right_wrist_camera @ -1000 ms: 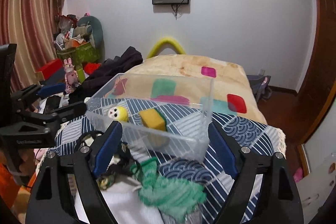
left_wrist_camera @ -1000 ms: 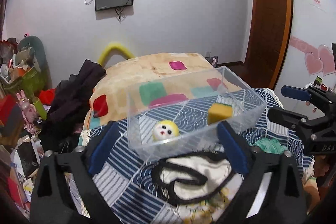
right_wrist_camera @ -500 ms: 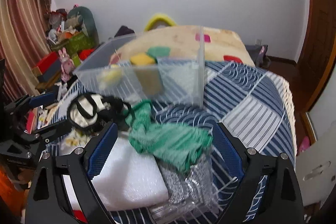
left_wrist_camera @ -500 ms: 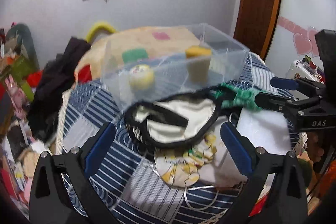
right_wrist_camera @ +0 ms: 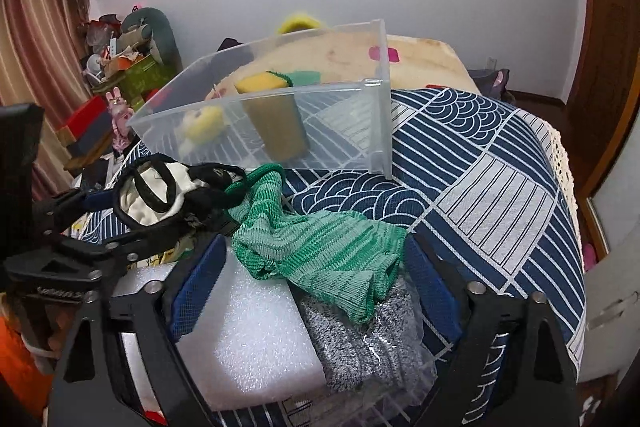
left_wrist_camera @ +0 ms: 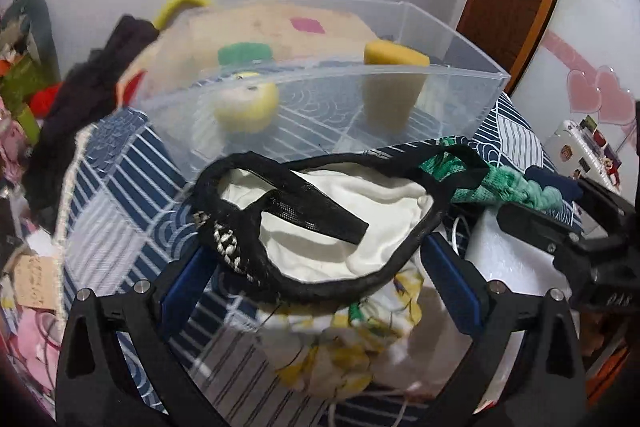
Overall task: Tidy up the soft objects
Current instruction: 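Grasp the black eye mask with the left tool while the right tool grasps the green knit cloth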
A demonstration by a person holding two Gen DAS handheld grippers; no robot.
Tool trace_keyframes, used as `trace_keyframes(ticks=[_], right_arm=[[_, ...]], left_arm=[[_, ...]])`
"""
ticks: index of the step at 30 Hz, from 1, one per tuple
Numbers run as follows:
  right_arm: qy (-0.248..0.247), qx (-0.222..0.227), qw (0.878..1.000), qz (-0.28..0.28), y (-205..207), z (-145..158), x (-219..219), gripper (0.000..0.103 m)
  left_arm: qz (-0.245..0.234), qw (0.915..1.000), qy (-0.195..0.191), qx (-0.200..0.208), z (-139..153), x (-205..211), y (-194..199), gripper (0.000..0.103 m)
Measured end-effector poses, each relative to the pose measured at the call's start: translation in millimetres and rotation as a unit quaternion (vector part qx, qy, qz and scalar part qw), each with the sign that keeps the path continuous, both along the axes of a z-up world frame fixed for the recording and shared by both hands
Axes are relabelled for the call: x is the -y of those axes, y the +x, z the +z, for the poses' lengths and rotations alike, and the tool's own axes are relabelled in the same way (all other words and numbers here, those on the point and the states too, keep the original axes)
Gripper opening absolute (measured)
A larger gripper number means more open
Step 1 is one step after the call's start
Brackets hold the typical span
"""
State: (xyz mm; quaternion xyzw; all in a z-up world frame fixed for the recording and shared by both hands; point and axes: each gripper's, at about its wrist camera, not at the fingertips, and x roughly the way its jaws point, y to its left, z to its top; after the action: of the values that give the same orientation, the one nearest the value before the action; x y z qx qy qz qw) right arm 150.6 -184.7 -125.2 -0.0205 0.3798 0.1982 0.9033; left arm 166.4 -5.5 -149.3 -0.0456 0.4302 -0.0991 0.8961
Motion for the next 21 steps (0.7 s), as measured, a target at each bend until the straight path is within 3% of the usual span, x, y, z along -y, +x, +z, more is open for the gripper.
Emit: trace_keyframes(ticks=[4, 7, 8, 10, 13, 18, 21], right_arm=[[-0.006, 0.006, 1.000, -0.002, 0, 1, -3, 0.060], [-0.002, 0.006, 1.000, -0.004, 1, 1, 0, 0.040], [-0.001, 0.006, 1.000, -0.004, 1, 2, 2, 0.038], [0.004, 0.006, 1.000, -0.001, 1, 3, 3, 0.028], [0.016, 0.003, 1.000, 0.008, 0, 4, 5, 0.020], [0.022, 0.012, 1.000, 0.013, -4, 6, 5, 0.017], [0.030, 0.022, 0.999, 0.017, -7, 11, 6, 0.017]], left_arm=[[0.006, 1.0000, 0.001, -0.006, -5, 10, 8, 0.102], [0.011, 0.9997, 0.009, 0.019, -2, 15, 4, 0.100], [0.011, 0.9996, 0.006, 0.025, -2, 15, 2, 0.097], [0.000, 0.9996, -0.010, 0.027, -1, 14, -1, 0.076], [-0.014, 0.9993, -0.030, 0.018, -3, 15, -3, 0.059], [-0.011, 0.9988, -0.039, 0.029, 3, 10, -9, 0.033], [-0.011, 0.9982, -0.047, 0.036, 7, 5, -15, 0.024]])
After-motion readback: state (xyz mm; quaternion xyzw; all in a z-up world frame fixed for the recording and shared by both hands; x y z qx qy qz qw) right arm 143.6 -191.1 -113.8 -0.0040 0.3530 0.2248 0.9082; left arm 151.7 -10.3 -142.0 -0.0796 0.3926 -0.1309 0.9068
